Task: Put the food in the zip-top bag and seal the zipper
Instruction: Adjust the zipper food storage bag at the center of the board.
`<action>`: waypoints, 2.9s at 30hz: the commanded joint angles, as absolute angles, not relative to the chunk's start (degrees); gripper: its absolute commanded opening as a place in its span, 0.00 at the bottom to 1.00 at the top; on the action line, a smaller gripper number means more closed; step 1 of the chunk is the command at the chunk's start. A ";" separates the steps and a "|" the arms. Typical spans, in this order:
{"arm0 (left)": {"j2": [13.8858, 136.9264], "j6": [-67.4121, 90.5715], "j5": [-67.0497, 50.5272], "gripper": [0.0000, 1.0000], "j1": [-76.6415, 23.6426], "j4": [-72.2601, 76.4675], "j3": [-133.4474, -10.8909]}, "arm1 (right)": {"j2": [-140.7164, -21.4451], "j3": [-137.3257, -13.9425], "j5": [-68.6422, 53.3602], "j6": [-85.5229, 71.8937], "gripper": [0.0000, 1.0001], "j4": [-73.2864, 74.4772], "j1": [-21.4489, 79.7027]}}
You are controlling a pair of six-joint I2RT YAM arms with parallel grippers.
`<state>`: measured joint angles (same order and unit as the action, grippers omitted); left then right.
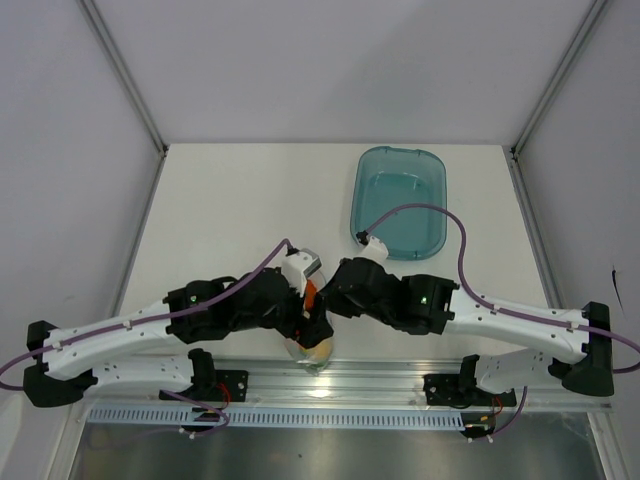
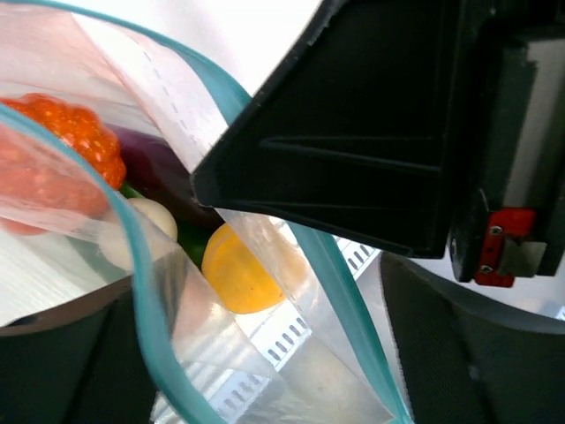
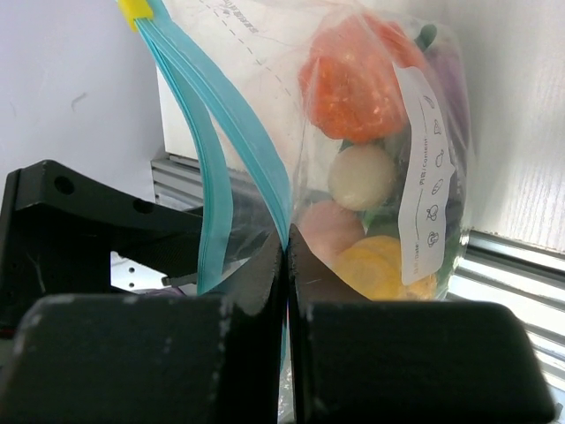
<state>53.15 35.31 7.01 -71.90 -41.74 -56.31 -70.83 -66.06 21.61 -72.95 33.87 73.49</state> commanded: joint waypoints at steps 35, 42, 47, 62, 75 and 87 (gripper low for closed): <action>37.45 18.64 -7.98 0.01 -72.69 -37.53 -51.51 | -54.42 -66.10 -6.64 -16.49 0.99 31.47 55.75; 28.58 18.10 -21.52 0.01 -72.77 -33.23 -49.84 | -53.51 -63.37 -37.50 -6.61 0.96 27.33 45.45; 24.88 19.42 -31.35 0.00 -72.77 -29.01 -49.04 | -57.74 -64.07 -51.93 -3.00 0.96 25.84 44.03; 26.63 21.62 -44.64 0.00 -72.77 -24.70 -50.62 | -75.13 -75.32 -77.33 3.80 0.93 21.64 43.50; 28.30 19.42 -43.33 0.01 -72.77 -25.14 -53.35 | -76.47 -75.77 -82.00 3.87 0.76 20.31 56.95; 27.78 19.16 -40.80 0.01 -72.77 -25.84 -52.03 | -75.32 -69.53 -78.75 -8.61 0.12 5.11 62.05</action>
